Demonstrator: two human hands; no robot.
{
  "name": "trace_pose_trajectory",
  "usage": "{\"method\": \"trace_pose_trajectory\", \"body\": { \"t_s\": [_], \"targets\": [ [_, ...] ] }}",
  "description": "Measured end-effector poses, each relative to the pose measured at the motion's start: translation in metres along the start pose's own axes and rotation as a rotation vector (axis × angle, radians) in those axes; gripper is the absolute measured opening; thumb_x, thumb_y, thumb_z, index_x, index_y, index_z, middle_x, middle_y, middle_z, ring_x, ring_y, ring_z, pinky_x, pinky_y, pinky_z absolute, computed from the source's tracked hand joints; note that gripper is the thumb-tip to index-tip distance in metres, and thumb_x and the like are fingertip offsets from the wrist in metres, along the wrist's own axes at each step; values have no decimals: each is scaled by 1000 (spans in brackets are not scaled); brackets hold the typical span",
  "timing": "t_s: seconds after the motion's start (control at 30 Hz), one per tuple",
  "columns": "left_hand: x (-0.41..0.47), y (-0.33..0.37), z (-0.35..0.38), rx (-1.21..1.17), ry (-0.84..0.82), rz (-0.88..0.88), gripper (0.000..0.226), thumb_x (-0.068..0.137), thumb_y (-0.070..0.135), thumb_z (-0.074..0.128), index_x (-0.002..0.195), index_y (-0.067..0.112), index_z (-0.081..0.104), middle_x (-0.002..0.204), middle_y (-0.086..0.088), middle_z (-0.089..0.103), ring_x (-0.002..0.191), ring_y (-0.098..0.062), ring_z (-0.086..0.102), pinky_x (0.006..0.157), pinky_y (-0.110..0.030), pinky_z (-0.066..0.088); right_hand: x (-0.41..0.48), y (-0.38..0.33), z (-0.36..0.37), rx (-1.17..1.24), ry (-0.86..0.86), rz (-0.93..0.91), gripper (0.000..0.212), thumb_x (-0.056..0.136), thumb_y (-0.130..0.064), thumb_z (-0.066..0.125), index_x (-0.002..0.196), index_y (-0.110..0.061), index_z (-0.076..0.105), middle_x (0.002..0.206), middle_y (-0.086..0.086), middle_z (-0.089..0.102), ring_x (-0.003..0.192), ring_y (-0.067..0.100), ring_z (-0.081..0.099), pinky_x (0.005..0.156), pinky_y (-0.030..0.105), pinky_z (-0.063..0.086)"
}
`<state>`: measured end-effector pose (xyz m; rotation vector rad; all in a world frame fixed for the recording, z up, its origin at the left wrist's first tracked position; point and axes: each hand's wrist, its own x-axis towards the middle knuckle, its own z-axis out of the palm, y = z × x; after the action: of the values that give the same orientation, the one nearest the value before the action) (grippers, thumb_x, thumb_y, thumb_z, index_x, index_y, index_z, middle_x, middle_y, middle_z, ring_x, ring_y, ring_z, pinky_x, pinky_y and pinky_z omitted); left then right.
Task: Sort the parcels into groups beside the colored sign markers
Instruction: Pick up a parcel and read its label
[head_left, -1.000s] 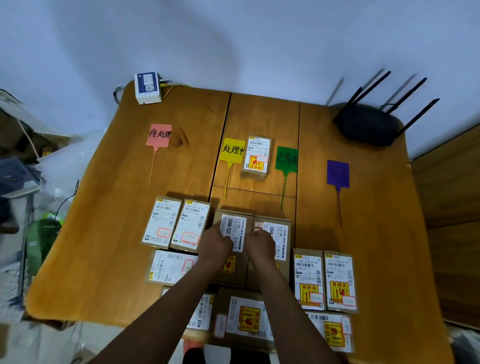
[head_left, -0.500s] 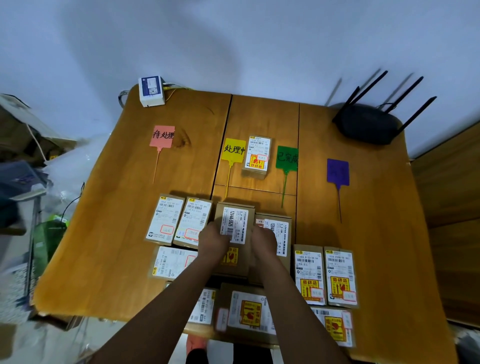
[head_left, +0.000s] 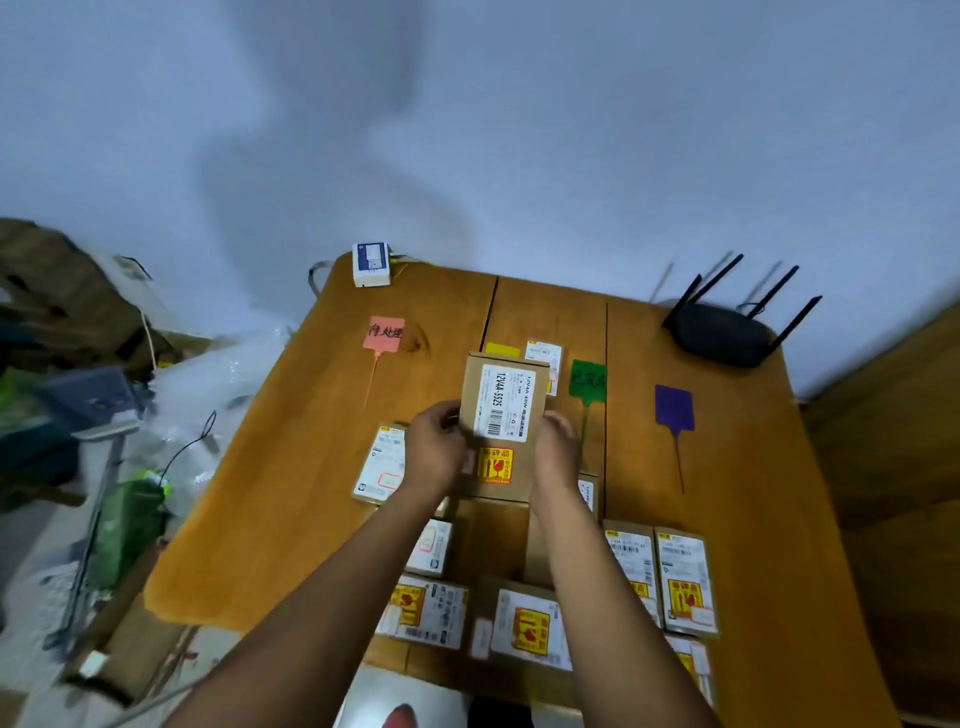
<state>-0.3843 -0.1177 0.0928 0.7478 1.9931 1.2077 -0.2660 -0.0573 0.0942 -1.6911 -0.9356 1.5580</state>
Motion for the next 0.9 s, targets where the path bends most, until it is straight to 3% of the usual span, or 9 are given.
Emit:
{"method": "trace_pose_trajectory", "body": {
  "t_s": [0.17,0.3,0.4,0.47,0.6,0.8,0.9],
  "targets": [
    [-9,67,-59,-120,-8,134,40,97,-3,48,129,12,66,125,-4,70,112,-17,65,92,-27,53,-62,-61,10,87,-67,-154,6,88,-33,61,94,-36,61,103,-4,73,98,20,69,92,47,57],
    [-26,133,-110,-165,4,317,36,99,2,48,124,18,69,123,0,70,108,-16,65,78,-21,53,-108,-122,22,102,-122,-325,20,84,-38,63,104,-36,62,106,-1,73,102,25,69,91,48,57],
    [-44,176,-145,-232,85,418,34,99,5,52,122,21,70,122,0,70,108,-21,67,85,-37,59,-136,-159,33,124,-140,-421,20,76,-39,61,94,-45,62,102,-2,76,101,27,71,91,52,57],
    [-47,196,-161,-231,109,469,33,97,9,56,123,24,70,126,0,70,111,-21,67,89,-47,59,-156,-180,36,139,-152,-475,23,80,-29,59,101,-40,61,101,-2,76,100,23,71,87,46,58],
    [-60,227,-200,-220,151,588,33,95,20,65,127,29,69,130,4,68,115,-19,65,89,-50,59,-202,-216,47,188,-224,-584,28,94,-16,55,119,-29,58,105,0,75,95,14,72,69,29,52],
    [-70,281,-246,-157,229,749,51,91,27,71,140,30,56,145,4,55,126,-15,55,90,-37,51,-244,-265,62,236,-306,-717,34,94,-11,60,123,-27,56,107,1,74,93,11,72,69,27,56],
    [-75,307,-266,-110,223,819,57,90,21,72,143,28,52,148,3,50,130,-15,51,91,-39,52,-256,-289,66,251,-340,-761,34,93,-12,62,122,-27,55,110,2,74,99,15,72,71,28,57]
  ]
}}
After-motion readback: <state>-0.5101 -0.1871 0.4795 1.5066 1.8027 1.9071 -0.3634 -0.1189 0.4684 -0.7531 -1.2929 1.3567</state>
